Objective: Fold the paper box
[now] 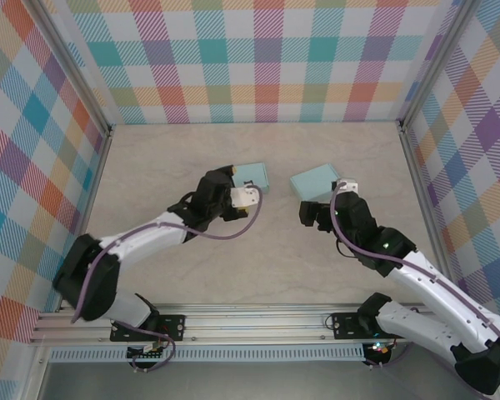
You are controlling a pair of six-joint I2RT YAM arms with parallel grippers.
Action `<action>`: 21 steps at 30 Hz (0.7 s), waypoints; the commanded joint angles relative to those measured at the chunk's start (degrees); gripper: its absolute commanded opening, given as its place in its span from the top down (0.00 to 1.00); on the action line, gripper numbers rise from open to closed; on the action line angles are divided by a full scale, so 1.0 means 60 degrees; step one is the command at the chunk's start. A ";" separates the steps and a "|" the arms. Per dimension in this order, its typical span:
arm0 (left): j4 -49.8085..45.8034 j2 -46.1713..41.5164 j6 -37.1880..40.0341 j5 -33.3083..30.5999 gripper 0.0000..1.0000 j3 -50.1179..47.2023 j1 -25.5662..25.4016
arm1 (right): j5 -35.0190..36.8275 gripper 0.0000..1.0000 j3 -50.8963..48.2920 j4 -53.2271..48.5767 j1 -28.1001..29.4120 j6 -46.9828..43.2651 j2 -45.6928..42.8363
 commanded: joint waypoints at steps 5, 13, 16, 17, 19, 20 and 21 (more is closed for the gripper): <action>0.0706 -0.2921 -0.4189 -0.2649 0.00 -0.1683 0.0073 | 0.0772 0.00 -0.0278 0.0786 -0.0794 -0.0304 0.0717; 0.1643 -0.4736 -0.7491 -0.4576 0.00 -0.3731 0.1276 | 0.1189 0.00 -0.1101 0.2753 -0.2063 -0.1669 0.1041; 0.1737 -0.4853 -0.8352 -0.5140 0.00 -0.4143 0.1868 | 0.1356 0.00 -0.1505 0.3686 -0.2488 -0.2450 0.1133; 0.1949 -0.4803 -0.8565 -0.5067 0.00 -0.4334 0.2120 | 0.1366 0.00 -0.1651 0.3974 -0.2683 -0.2590 0.1184; 0.2487 -0.4611 -0.8860 -0.4665 0.00 -0.4747 0.2588 | 0.1309 0.00 -0.1955 0.4627 -0.2984 -0.2901 0.1281; 0.2841 -0.4477 -0.8949 -0.4367 0.00 -0.4978 0.2860 | 0.1228 0.00 -0.2257 0.5251 -0.3091 -0.3269 0.1339; 0.3137 -0.4319 -0.9063 -0.4126 0.00 -0.5191 0.3124 | 0.1217 0.00 -0.2608 0.5960 -0.3146 -0.3595 0.1390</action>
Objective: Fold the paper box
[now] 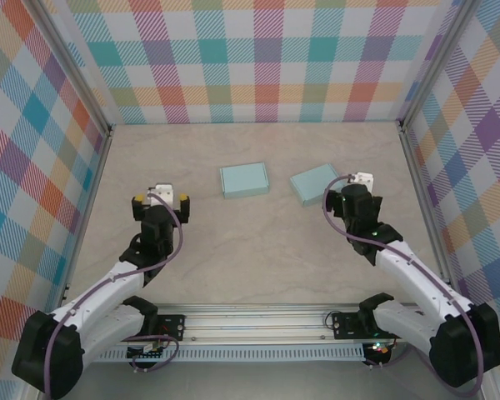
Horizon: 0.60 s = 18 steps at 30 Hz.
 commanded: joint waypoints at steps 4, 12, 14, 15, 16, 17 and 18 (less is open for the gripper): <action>0.1978 0.0890 -0.1258 0.0616 0.00 -0.0971 0.1207 | 0.0052 0.00 -0.1924 0.4759 -0.0499 -0.2211 0.0371; 0.4156 0.3340 -0.1143 0.1102 0.00 -0.0903 0.1747 | -0.0928 0.00 -0.2443 0.6483 -0.1425 -0.2632 0.2004; 0.4765 0.3735 -0.1029 0.1199 0.00 -0.0878 0.1835 | -0.1094 0.00 -0.2454 0.6910 -0.1495 -0.2887 0.2411; 0.5075 0.3945 -0.0973 0.1241 0.00 -0.0893 0.1884 | -0.1163 0.00 -0.2439 0.7320 -0.1524 -0.2982 0.2633; 0.5458 0.4206 -0.1073 0.1395 0.00 -0.0954 0.1993 | -0.1236 0.00 -0.2432 0.7536 -0.1564 -0.3062 0.2796; 0.6058 0.4658 -0.1274 0.1625 0.00 -0.1037 0.2182 | -0.1290 0.00 -0.2425 0.7747 -0.1573 -0.3132 0.2955; 0.6619 0.5132 -0.1368 0.1684 0.00 -0.1064 0.2285 | -0.1347 0.00 -0.2425 0.7912 -0.1570 -0.3205 0.3060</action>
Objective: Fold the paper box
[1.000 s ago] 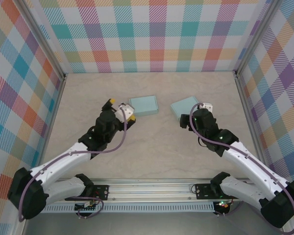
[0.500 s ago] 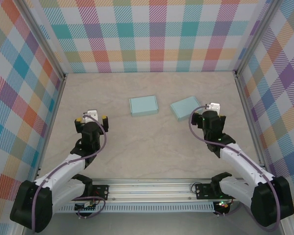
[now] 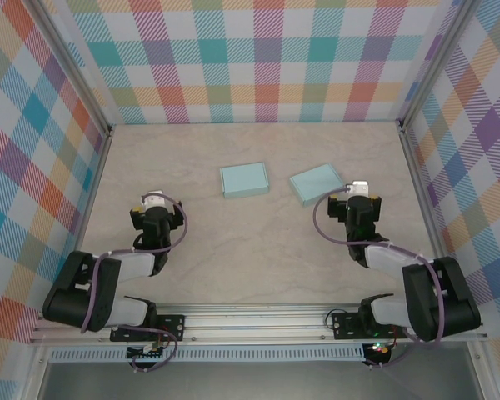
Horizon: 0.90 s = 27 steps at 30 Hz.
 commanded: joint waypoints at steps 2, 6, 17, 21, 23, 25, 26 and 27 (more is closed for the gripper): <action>0.1348 0.0700 -0.0231 0.0824 0.00 0.0205 0.0404 | -0.0542 0.00 -0.0051 0.1610 -0.0096 -0.0589 0.0283; 0.2155 0.1570 -0.0037 0.1218 0.00 0.0179 0.0440 | -0.1093 0.00 -0.0048 0.1916 -0.0277 -0.0904 0.0385; 0.0280 0.1717 -0.0170 0.2723 0.00 0.1246 0.1010 | -0.2706 0.00 0.0081 0.2670 -0.0741 -0.0786 0.1586; 0.0374 0.1704 -0.0256 0.3012 0.00 0.1188 0.1189 | -0.3278 0.00 0.0270 0.2318 -0.1265 -0.0160 0.1708; 0.0358 0.1709 -0.0232 0.3024 0.00 0.1189 0.1187 | -0.3758 0.00 0.0541 0.2071 -0.1796 0.0369 0.2098; 0.0325 0.1705 -0.0232 0.3046 0.00 0.1219 0.1180 | -0.4660 0.00 0.0549 0.2265 -0.2261 0.0582 0.2317; 0.0293 0.1705 -0.0229 0.3070 0.00 0.1231 0.1189 | -0.4780 0.00 0.0608 0.2133 -0.2270 0.0505 0.2318; 0.0288 0.1720 -0.0208 0.3061 0.00 0.1232 0.1173 | -0.5057 0.00 0.0624 0.2140 -0.2265 0.0393 0.2345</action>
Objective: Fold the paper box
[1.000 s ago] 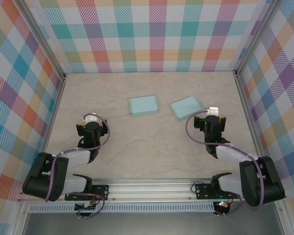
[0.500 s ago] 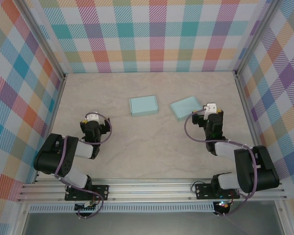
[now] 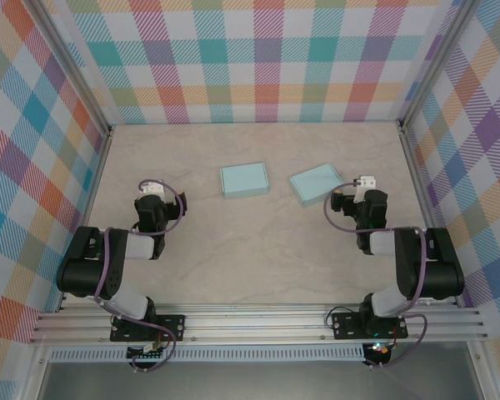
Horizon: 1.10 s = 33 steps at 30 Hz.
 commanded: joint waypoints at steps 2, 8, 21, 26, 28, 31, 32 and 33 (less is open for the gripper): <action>-0.0122 0.0043 -0.0107 0.0235 0.00 0.0124 0.0078 | -0.1372 0.00 0.0194 0.0102 -0.0114 0.0273 0.0068; -0.0124 0.0019 -0.0106 0.0223 0.00 0.0110 0.0082 | -0.2249 0.00 0.0077 0.0333 -0.0242 0.0099 0.0064; -0.0145 0.0025 -0.0091 0.0212 0.00 0.0139 0.0055 | -0.1436 0.00 0.0055 0.0353 -0.0196 0.0329 0.0057; -0.0153 0.0022 -0.0090 0.0204 0.00 0.0140 0.0059 | -0.1435 0.00 0.0055 0.0351 -0.0191 0.0332 0.0064; -0.0144 0.0030 -0.0079 0.0205 0.00 0.0140 0.0059 | -0.1432 0.00 0.0054 0.0353 -0.0193 0.0330 0.0064; -0.0153 0.0039 -0.0069 0.0205 0.00 0.0139 0.0060 | -0.1423 0.00 0.0055 0.0353 -0.0193 0.0331 0.0064; -0.0153 0.0032 -0.0071 0.0201 0.00 0.0147 0.0057 | -0.1424 0.00 0.0055 0.0353 -0.0187 0.0331 0.0064; -0.0149 0.0043 -0.0074 0.0203 0.00 0.0139 0.0049 | -0.1427 0.00 0.0054 0.0353 -0.0195 0.0332 0.0064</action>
